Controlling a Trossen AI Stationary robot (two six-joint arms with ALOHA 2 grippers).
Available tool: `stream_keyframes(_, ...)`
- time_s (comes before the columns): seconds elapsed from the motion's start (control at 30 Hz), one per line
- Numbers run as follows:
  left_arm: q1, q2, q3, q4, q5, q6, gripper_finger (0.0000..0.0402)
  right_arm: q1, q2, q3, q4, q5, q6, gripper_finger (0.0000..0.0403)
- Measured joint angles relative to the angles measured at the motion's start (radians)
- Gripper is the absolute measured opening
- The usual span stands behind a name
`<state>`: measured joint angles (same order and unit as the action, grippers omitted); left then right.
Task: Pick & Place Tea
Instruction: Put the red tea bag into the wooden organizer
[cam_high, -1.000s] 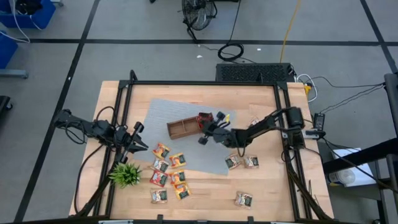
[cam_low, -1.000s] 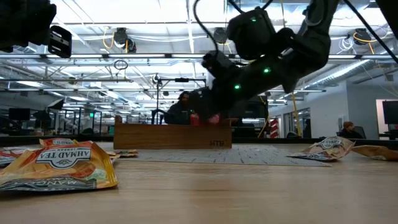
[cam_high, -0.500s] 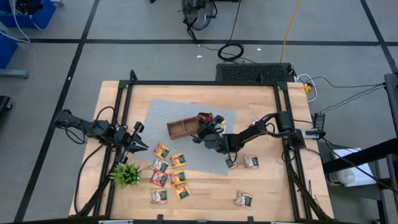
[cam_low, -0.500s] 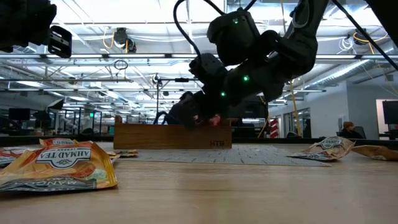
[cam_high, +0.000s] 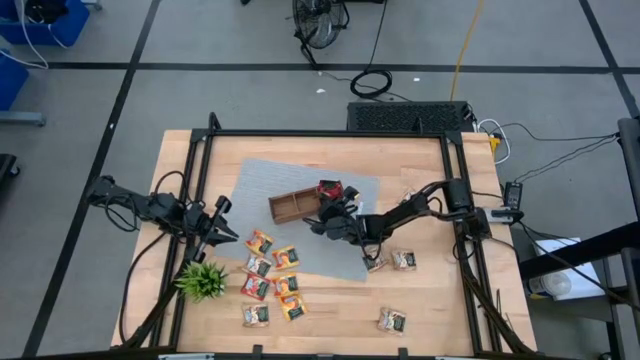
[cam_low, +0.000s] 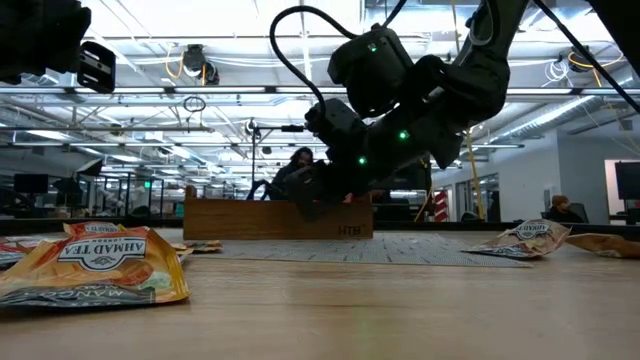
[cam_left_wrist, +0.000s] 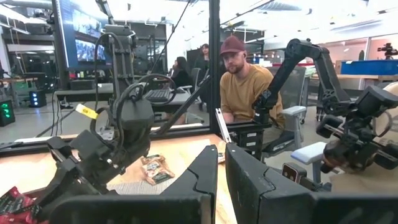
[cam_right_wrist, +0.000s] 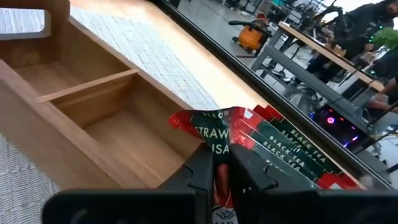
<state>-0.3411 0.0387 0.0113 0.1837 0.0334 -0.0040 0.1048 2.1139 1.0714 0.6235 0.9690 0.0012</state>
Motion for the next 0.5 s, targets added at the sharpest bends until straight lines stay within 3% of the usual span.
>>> stream_keyframes(0.27,0.0,0.0,0.0,0.0,0.0,0.0,0.0035,0.015,-0.014,-0.001,-0.009,-0.001,-0.033,0.0115)
stream_keyframes(0.5,0.0,0.0,0.0,0.0,0.0,0.0,0.0035,0.035,-0.035,-0.001,-0.008,0.0,-0.09,0.0148)
